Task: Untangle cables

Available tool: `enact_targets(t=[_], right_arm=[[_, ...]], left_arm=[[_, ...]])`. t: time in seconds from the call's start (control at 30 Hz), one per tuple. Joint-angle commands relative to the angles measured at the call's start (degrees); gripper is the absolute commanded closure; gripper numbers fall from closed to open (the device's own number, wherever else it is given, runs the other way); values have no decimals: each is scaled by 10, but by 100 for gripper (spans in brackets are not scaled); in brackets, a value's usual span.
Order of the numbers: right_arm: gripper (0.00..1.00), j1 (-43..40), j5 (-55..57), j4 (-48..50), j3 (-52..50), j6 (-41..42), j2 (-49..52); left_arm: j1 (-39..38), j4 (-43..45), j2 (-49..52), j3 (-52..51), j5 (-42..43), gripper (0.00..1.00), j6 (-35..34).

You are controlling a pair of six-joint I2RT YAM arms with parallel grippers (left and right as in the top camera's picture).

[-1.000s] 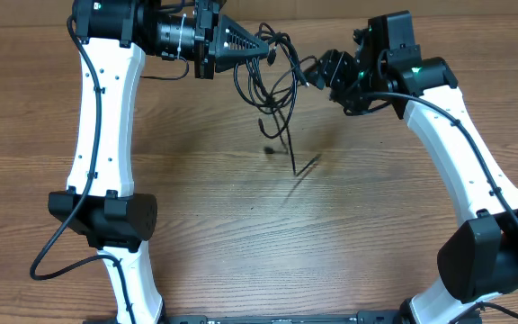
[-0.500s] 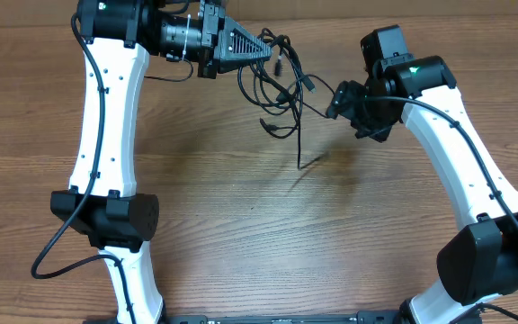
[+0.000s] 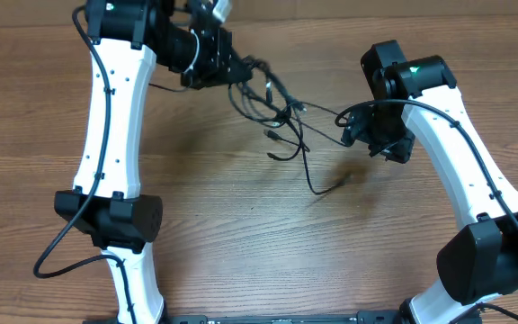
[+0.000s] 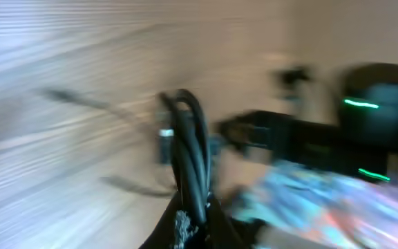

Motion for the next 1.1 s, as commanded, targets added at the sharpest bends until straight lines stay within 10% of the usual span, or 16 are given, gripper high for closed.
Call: enact_targets(t=[0.0,0.3,0.47,1.07], right_arm=[[23,-18,65,-17,-5,-28,5],[18,-18,-102,-40,-2,-195,5],[17,-18,-281,-16,9,-333,5],[16,-7,-384,10,217,-325,0]], left_arm=[[-12,-3,-19,10,-271,96,16],[-63,16,-18,-12,-355,96,30],[-80,11,-18,-14,-219,96,122],[-24,31,-42,21,119,96,270]])
